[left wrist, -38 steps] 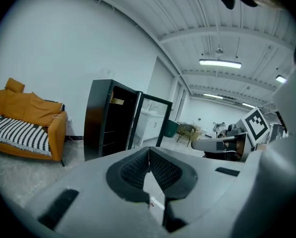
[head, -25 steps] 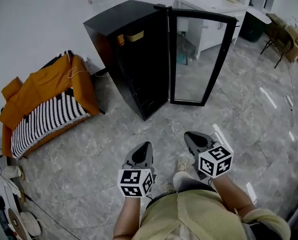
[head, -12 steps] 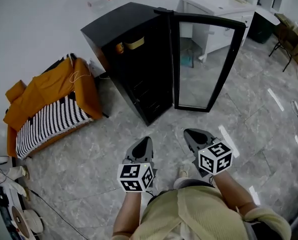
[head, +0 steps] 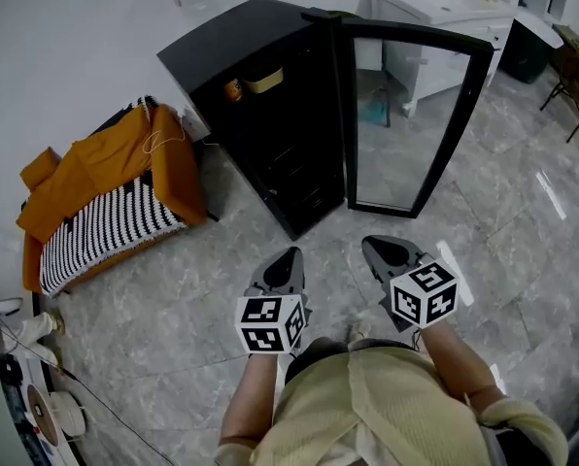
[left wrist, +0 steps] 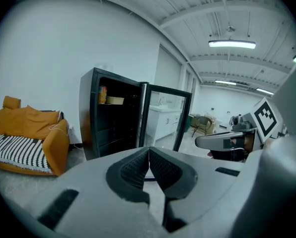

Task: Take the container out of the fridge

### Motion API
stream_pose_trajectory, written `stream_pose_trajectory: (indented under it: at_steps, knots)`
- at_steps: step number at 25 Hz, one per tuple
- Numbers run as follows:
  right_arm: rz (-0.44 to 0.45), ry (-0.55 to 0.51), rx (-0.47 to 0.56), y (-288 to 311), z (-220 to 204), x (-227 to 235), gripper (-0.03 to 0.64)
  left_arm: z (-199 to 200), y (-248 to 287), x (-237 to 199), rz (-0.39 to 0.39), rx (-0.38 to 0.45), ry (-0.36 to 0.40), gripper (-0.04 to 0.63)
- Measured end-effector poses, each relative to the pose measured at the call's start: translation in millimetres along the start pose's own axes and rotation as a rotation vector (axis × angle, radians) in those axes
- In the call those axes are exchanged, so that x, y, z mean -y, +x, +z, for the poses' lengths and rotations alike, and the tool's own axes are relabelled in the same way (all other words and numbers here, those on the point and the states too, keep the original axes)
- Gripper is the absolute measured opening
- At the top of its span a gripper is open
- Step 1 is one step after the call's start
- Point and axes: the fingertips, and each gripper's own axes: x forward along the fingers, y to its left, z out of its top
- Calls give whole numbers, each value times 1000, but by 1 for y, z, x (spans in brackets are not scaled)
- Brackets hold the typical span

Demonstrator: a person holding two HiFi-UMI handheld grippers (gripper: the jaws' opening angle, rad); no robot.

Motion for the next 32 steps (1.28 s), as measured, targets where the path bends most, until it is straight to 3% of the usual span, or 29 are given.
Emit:
stream_pose_trajectory:
  at_steps: [11,16,25,32]
  knots:
    - [27,-20,-34,5,-7,2,29,-10,2,-9,56,-27,-27,24]
    - [36,-32,-49,11,-9,2,29,-9,11,-12,65,-45,13,25]
    - [8,-37,-24,30,10,16,29,15,46,-30,60,-15,70,25]
    - [-17,-16,-33,54,23,31,29,27,84,-34,8,-18,88,25]
